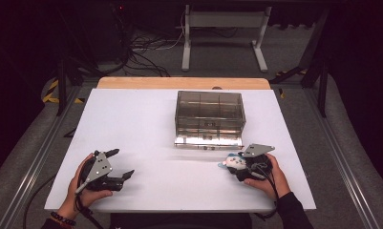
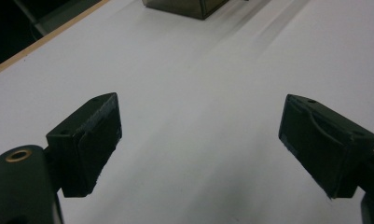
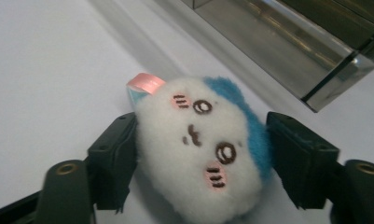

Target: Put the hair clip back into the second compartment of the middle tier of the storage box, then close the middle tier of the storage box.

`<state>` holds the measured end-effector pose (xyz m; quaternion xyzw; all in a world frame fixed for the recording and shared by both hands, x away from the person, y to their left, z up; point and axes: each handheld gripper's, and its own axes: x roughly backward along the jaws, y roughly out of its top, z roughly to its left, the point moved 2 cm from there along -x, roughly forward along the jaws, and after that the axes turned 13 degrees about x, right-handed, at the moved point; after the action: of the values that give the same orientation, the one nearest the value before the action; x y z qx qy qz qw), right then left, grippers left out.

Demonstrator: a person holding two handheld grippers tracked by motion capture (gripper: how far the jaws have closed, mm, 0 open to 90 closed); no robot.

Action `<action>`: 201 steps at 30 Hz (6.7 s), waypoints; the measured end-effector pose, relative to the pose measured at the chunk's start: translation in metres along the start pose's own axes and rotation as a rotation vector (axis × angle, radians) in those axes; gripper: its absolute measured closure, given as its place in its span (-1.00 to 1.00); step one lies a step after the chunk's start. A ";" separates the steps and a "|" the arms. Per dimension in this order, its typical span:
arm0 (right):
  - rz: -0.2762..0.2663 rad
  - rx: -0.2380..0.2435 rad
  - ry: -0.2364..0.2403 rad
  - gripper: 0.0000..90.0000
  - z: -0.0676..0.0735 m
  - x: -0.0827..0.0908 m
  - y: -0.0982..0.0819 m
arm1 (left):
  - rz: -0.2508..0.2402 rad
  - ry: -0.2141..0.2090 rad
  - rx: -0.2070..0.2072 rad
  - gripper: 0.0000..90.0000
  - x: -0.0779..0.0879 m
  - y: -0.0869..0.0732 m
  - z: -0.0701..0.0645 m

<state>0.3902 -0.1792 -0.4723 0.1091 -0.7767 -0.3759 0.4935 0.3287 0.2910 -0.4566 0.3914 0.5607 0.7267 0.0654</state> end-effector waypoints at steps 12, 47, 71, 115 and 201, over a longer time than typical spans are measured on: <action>-0.002 0.110 0.027 -0.08 0.011 0.006 0.007 | -0.001 0.003 0.000 -0.68 0.001 0.000 0.001; -0.117 0.144 0.005 -0.03 0.024 0.023 0.027 | -0.002 0.000 -0.002 -0.68 0.001 -0.001 0.001; -0.207 0.144 -0.062 -0.01 0.023 0.035 0.041 | 0.000 -0.008 0.018 -0.68 0.000 -0.002 0.005; -0.286 0.119 -0.170 -0.01 0.000 0.042 0.068 | 0.000 0.000 0.021 -0.70 0.003 -0.005 0.002; -0.176 0.111 -0.121 -0.16 -0.014 -0.028 0.099 | 0.016 0.007 -0.007 -0.70 0.001 -0.004 -0.001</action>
<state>0.4357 -0.1016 -0.4197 0.1810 -0.8119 -0.3803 0.4042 0.3262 0.2923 -0.4598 0.3932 0.5550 0.7307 0.0591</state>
